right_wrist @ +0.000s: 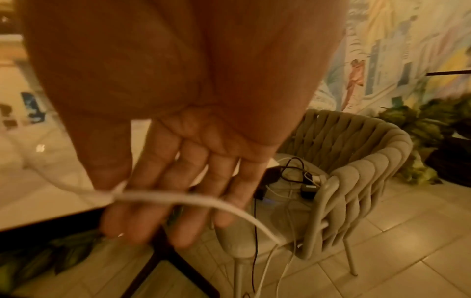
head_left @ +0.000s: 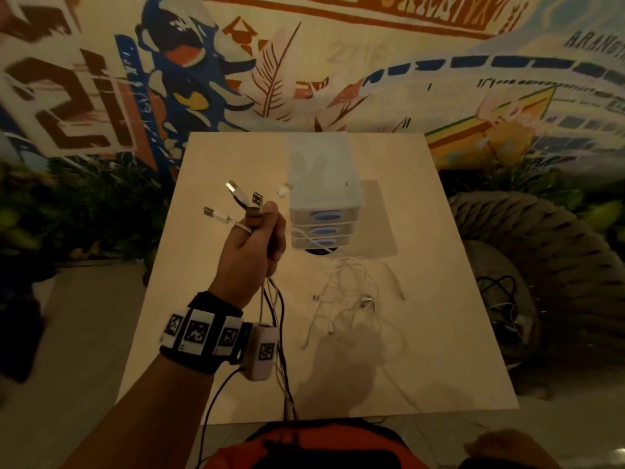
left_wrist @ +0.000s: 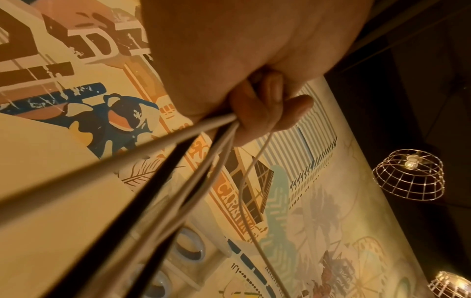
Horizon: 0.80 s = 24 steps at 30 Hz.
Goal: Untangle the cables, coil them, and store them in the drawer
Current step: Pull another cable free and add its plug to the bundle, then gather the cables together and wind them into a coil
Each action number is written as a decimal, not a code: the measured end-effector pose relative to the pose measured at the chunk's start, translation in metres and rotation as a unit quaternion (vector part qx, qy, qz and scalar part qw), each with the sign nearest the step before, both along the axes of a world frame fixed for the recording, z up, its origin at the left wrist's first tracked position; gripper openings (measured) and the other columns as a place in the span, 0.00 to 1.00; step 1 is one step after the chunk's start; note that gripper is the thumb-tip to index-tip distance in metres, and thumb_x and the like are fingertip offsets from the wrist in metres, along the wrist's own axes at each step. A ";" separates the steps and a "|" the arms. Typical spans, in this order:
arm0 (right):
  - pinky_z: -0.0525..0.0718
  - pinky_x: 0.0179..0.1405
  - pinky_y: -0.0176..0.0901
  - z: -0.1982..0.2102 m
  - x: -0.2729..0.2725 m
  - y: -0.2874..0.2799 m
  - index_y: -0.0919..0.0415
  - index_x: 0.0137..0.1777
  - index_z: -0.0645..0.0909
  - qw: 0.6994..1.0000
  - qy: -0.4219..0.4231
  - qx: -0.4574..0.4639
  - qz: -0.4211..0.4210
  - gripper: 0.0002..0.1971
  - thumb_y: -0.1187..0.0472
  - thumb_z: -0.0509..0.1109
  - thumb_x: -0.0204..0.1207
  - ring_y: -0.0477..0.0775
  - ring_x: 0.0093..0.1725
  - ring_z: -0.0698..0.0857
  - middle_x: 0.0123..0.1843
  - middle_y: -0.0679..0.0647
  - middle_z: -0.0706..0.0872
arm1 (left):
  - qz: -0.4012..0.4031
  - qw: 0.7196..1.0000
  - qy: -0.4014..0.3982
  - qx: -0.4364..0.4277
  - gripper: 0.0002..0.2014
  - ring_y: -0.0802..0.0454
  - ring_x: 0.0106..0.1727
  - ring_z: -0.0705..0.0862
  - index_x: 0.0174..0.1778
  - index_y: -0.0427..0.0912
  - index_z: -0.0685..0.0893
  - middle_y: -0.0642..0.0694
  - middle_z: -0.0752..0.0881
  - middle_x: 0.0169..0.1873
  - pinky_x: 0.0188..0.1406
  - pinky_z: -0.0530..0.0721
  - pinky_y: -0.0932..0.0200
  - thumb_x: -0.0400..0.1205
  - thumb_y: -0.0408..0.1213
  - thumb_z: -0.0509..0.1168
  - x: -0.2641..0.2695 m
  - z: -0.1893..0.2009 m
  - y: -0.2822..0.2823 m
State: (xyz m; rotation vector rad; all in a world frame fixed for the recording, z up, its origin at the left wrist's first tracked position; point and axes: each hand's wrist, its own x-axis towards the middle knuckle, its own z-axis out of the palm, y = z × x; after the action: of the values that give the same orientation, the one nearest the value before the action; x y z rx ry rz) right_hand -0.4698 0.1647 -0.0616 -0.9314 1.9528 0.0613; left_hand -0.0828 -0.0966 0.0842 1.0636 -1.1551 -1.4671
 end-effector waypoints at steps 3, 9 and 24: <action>0.86 0.57 0.40 -0.002 0.006 -0.007 0.32 0.34 0.90 0.998 -0.012 -0.021 0.056 0.16 0.24 0.71 0.61 0.38 0.47 0.89 0.50 0.43 0.93 | -0.075 0.997 -0.015 -0.022 0.21 0.54 0.19 0.58 0.35 0.41 0.79 0.46 0.64 0.20 0.18 0.57 0.62 0.90 0.50 0.54 -0.004 0.005 0.006; 0.87 0.45 0.51 0.087 0.063 -0.107 0.31 0.52 0.87 0.940 -0.022 -0.312 0.135 0.20 0.25 0.60 0.76 0.41 0.48 0.87 0.51 0.34 0.88 | -0.227 0.973 -0.032 -0.029 0.22 0.52 0.21 0.57 0.39 0.41 0.84 0.40 0.62 0.23 0.21 0.56 0.55 0.89 0.50 0.53 -0.015 0.016 0.022; 0.86 0.44 0.55 0.194 0.184 -0.207 0.63 0.45 0.91 0.805 -0.241 -0.531 0.112 0.13 0.57 0.70 0.86 0.56 0.31 0.86 0.28 0.51 0.86 | -0.240 0.958 -0.129 -0.084 0.17 0.73 0.30 0.79 0.40 0.51 0.80 0.70 0.82 0.27 0.33 0.75 0.78 0.91 0.32 0.55 -0.025 0.027 0.036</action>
State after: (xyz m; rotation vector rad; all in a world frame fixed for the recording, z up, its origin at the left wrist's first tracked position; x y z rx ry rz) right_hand -0.2853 -0.0419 0.1320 -1.6709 1.2823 -1.1366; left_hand -0.1081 -0.0608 0.1108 0.9110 -1.7872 -1.5867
